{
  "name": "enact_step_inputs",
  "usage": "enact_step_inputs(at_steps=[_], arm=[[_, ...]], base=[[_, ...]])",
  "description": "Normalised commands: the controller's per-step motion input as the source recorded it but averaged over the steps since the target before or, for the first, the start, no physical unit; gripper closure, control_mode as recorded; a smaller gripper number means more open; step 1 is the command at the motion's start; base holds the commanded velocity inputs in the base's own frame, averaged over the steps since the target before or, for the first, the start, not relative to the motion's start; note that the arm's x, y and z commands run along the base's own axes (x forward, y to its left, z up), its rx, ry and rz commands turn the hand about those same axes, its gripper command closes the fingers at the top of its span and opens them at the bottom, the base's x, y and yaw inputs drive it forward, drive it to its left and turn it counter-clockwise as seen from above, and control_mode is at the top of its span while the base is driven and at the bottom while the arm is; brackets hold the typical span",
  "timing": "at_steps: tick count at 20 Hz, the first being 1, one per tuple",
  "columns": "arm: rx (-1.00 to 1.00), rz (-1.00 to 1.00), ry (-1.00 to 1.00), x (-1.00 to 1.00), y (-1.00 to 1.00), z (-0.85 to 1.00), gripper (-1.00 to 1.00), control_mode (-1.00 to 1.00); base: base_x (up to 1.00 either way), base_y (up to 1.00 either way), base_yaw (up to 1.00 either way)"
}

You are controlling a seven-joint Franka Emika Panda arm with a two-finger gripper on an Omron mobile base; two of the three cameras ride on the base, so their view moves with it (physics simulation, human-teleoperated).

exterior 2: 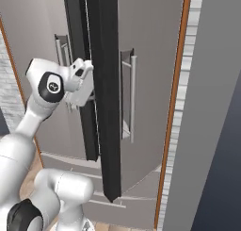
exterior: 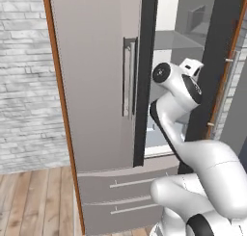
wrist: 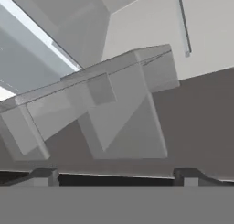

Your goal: There is a bowl on the dining counter. Grab a lemon wedge from the fridge and place it in the bowl. Then get the liquor bottle and glass cup from the cabinet and place them next to the bowl.

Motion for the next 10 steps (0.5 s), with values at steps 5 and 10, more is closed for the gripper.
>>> enact_step_inputs(at_steps=[5,10], arm=[[0.01,-0.15,0.03,-0.43,-0.67,0.0,-1.0,-1.0],[0.04,-0.05,0.21,0.14,-0.85,0.08,-1.0,-1.0]], base=[[0.0,0.0,0.0],[0.0,0.0,0.0]])
